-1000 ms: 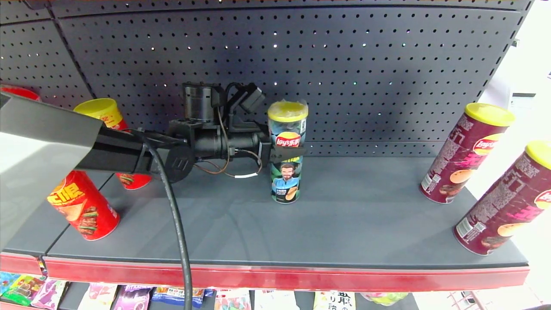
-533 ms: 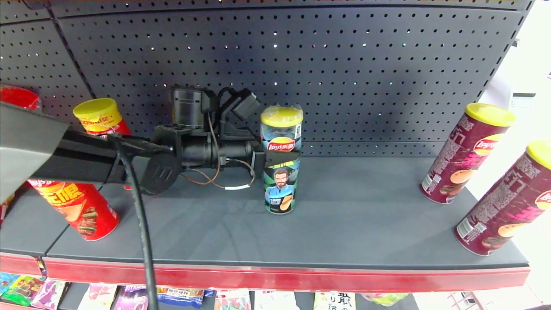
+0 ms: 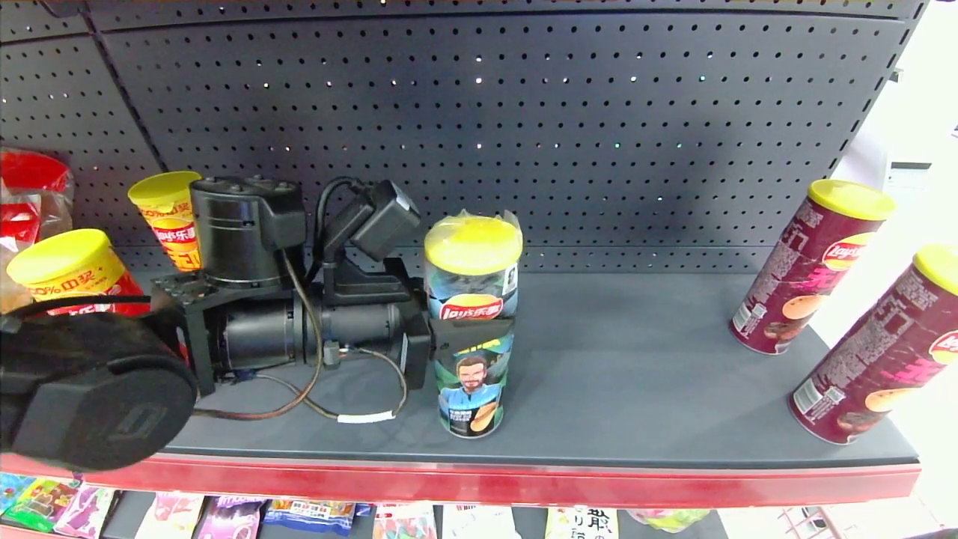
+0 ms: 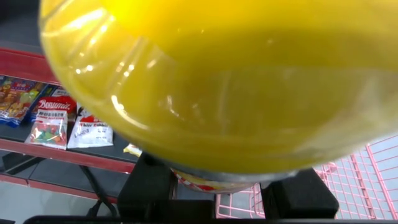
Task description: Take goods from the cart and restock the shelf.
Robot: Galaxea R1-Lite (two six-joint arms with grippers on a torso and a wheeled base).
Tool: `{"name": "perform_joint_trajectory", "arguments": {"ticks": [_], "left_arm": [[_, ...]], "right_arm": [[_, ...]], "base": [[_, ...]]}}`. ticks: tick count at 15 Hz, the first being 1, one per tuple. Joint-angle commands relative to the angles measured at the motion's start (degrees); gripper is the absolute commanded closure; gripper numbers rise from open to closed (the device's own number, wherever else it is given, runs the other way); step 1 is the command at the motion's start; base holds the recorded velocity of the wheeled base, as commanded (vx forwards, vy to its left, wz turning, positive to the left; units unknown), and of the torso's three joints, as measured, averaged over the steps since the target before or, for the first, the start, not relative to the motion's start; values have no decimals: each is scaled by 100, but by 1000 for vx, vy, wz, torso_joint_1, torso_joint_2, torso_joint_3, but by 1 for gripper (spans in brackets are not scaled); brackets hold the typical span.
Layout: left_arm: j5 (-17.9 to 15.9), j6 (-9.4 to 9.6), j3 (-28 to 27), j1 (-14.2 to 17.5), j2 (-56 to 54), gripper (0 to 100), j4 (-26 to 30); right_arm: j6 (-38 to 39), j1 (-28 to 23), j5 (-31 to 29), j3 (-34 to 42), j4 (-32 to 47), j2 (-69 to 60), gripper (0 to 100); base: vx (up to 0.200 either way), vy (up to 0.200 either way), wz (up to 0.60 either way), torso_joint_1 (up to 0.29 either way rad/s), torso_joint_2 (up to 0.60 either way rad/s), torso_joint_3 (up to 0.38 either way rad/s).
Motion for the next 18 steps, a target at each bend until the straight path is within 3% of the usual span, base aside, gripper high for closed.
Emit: {"name": "perform_joint_trajectory", "arguments": {"ticks": [1,4,9,18], "left_arm": [[17,-3,226,-114,-109,100,-111],[26,-3,437,-26,-39,100,-392],[-1,-3,445,124,14,100,-401],[-18,-21,727,97,14,100,-647]], "right_arm": [[-1,0,-1,-3,-3,-2,100],[-1,0,-1,-20,-3,-28,100],[-1,0,-1,-38,-3,-20,100],[-1,0,-1,-82,-3,7,100]], "base": [[0,0,0,0,0,0],[0,0,0,0,0,0],[0,0,0,0,0,0],[0,0,0,0,0,0]]}}
